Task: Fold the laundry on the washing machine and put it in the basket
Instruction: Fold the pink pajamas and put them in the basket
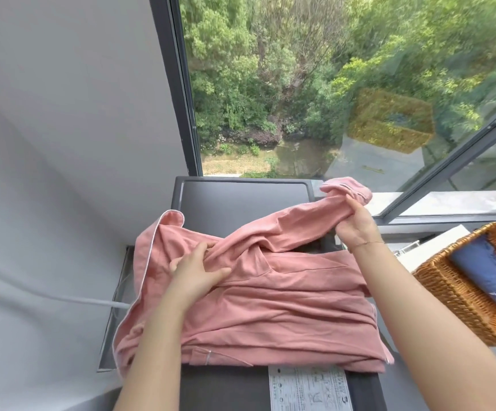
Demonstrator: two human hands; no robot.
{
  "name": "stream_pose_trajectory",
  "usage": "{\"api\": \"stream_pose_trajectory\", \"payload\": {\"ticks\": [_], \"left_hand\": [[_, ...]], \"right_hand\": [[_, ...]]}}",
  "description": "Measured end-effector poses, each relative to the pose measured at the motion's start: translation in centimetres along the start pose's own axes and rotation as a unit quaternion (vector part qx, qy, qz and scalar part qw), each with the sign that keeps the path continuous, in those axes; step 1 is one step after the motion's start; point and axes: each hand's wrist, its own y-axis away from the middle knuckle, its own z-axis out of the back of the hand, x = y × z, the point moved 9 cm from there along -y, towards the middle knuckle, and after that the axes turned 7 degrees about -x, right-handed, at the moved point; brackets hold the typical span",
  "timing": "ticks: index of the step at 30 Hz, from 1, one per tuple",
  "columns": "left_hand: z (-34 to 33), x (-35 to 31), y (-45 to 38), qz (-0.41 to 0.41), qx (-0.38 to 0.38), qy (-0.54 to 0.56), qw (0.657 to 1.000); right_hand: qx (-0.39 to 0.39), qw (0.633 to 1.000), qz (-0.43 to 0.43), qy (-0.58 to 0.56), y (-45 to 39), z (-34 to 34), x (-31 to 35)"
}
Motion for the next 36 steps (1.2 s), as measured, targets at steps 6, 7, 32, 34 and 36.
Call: {"api": "stream_pose_trajectory", "payload": {"ticks": [6, 7, 32, 34, 36], "left_hand": [[-0.3, 0.4, 1.7, -0.006, 0.061, 0.026, 0.998], [0.0, 0.5, 2.0, -0.022, 0.067, 0.034, 0.997], [-4.0, -7.2, 5.5, -0.186, -0.090, -0.164, 0.965], [-8.7, -6.9, 6.0, -0.184, -0.028, -0.240, 0.953], [-10.8, -5.4, 6.0, -0.158, -0.023, -0.279, 0.947]], "right_hand": [[0.118, 0.977, -0.046, -0.171, 11.3, 0.0, 4.2], [0.113, 0.978, -0.040, -0.169, 12.9, 0.4, 4.7], [-0.248, 0.964, -0.079, 0.059, 10.5, 21.3, -5.7], [-0.305, 0.910, 0.010, 0.281, 12.4, 20.6, -4.8], [-0.245, 0.830, 0.185, 0.465, 13.6, 16.4, -2.5]]}}
